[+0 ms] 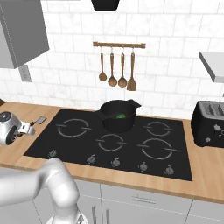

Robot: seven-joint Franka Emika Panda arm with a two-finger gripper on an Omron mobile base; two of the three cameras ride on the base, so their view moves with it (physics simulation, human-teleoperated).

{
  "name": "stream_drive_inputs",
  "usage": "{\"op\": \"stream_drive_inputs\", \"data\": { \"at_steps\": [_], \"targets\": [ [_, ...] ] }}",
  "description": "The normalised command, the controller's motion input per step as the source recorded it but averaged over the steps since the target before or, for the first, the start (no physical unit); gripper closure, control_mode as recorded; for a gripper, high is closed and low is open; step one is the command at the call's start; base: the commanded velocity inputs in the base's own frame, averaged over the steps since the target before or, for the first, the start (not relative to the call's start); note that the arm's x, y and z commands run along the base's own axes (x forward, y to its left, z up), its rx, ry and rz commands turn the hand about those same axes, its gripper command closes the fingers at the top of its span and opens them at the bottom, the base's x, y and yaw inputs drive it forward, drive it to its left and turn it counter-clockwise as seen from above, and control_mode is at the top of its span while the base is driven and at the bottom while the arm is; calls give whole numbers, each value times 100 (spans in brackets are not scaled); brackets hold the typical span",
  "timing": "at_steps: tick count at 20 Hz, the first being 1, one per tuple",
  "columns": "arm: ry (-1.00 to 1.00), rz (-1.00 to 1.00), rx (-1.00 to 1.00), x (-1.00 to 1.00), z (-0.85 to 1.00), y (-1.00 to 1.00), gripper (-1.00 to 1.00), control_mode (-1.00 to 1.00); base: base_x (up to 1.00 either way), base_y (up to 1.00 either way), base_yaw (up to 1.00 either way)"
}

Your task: Put the bell pepper and broccoli in the pot. Retrieve the spatula and lightly stir the vegetables in the pot.

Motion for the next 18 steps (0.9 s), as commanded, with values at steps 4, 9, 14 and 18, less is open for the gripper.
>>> {"op": "stream_drive_inputs", "data": {
  "at_steps": [4, 9, 14, 18],
  "targets": [
    [0, 0, 0, 0, 0, 0, 100, -100, 0, 0, 0],
    [0, 0, 0, 0, 0, 0, 100, -100, 0, 0, 0],
    [-1, -3, 0, -44, 18, 0, 100, -100, 0, 0, 0],
    [-6, -4, 0, -53, 46, -1, 100, -100, 0, 0, 0]
  ]
}}
